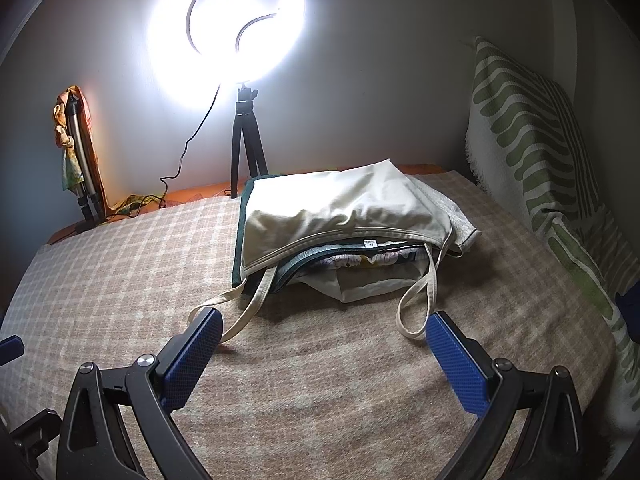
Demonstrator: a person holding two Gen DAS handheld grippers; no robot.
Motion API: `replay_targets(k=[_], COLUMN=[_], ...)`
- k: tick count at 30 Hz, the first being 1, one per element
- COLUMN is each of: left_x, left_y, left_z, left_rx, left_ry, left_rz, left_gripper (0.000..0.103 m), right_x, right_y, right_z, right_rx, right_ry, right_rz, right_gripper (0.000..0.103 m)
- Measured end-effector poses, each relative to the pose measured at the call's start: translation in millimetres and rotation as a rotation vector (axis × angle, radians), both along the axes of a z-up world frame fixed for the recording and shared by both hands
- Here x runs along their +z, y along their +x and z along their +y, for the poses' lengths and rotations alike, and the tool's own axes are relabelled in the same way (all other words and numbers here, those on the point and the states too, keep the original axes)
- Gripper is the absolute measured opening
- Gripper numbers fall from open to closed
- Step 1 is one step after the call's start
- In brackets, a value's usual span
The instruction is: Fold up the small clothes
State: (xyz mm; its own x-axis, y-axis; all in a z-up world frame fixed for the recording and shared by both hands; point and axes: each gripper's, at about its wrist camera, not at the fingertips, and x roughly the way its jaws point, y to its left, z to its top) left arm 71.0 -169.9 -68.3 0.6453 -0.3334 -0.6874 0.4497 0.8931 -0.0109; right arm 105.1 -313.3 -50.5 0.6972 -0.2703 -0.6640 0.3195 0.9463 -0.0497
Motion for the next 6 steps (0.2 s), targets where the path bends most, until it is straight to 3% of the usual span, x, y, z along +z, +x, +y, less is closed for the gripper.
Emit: replay_targets(k=[6], left_x=[-0.7], left_y=[0.0], left_z=[1.0], left_rx=[0.012], left_ry=[-0.005], left_rz=[0.004], left_gripper=[0.099], right_x=[-0.1], right_y=[0.0], right_z=[0.5], right_rx=[0.001], right_ry=[0.0], right_rz=[0.0], right_gripper=[0.103])
